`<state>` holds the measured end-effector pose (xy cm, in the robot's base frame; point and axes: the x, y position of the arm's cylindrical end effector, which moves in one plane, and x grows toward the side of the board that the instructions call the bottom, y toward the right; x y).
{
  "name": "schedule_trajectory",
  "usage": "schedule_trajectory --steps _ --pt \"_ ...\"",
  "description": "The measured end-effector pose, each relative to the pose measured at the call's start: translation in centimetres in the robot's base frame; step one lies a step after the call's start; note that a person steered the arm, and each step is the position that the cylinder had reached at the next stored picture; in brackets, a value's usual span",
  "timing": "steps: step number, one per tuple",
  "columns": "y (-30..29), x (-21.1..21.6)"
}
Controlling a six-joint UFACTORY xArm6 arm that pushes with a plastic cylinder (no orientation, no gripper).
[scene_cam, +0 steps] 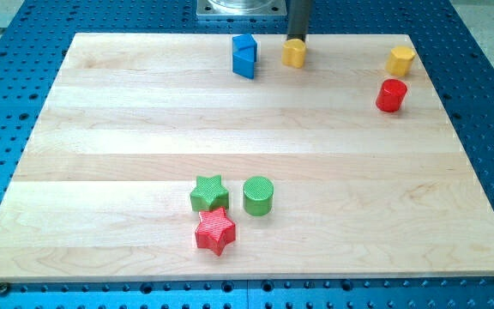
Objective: Place the heart right to the triangle
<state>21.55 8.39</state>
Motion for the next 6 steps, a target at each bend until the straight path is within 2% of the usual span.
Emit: schedule_trajectory --steps 1,2,3,5,6 --pt "5.1 1.1" --pt "-0.1 1.8" --pt "1.6 3.6" --pt "23.2 1.2" --pt "25.2 2.5"
